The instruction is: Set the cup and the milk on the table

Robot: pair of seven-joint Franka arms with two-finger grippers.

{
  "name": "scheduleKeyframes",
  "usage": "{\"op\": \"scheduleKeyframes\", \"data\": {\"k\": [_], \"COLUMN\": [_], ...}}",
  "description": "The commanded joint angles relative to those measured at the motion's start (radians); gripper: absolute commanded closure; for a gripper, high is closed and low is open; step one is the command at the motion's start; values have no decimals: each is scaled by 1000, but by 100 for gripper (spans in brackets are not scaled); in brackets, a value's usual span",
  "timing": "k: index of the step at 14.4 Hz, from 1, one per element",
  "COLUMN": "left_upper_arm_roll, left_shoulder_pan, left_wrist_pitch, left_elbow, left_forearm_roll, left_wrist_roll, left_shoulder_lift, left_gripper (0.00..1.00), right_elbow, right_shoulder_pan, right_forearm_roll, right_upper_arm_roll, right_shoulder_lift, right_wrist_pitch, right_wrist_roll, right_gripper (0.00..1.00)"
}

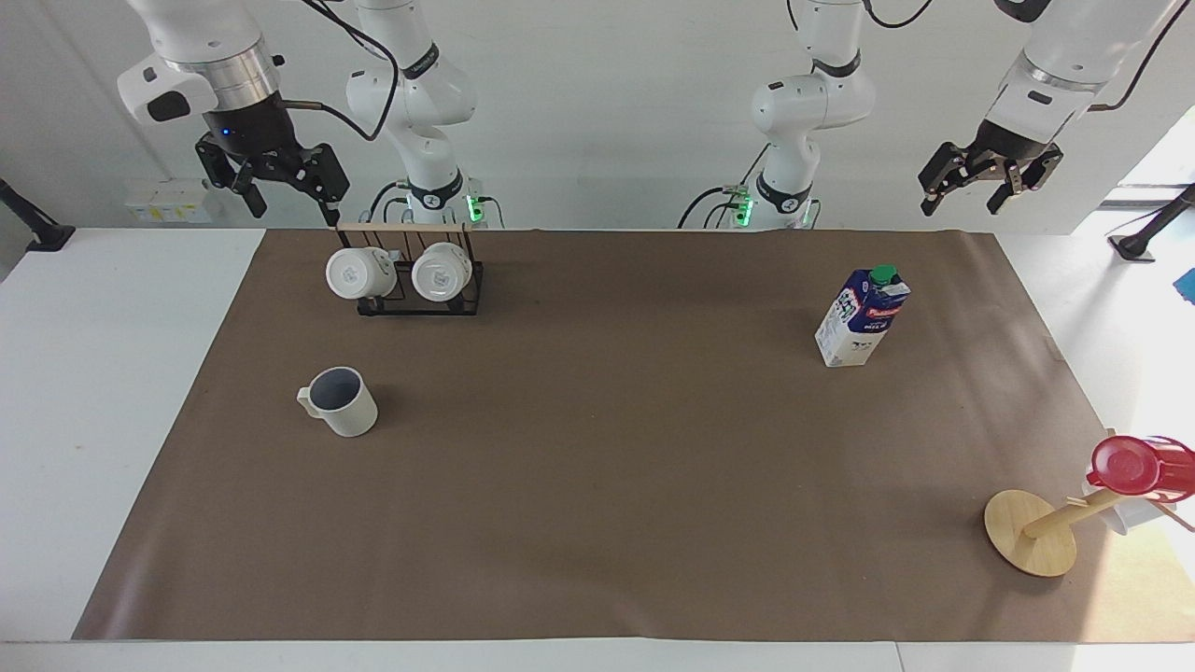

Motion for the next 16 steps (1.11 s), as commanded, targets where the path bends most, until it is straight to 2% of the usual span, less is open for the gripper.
{"op": "scheduleKeyframes", "data": {"k": [1, 10, 16], "left_upper_arm_roll": [-2, -2, -2], "left_shoulder_pan": [4, 4, 4], "left_wrist_pitch": [0, 0, 0], "left_elbow": [-7, -7, -7], "left_forearm_roll": [5, 5, 5], "left_wrist_roll": [4, 4, 4], "left_shoulder_lift": [-13, -13, -13], "left_gripper": [0, 0, 0], "right_elbow": [0, -36, -241], "right_shoulder_pan": [-11, -12, -11], "right_forearm_roll": [14, 2, 2], "right_upper_arm_roll": [-2, -2, -2], "right_shoulder_lift": [26, 144, 158], "right_wrist_pitch": [32, 159, 386], "right_wrist_roll": [-37, -40, -55], "right_gripper": [0, 0, 0]}}
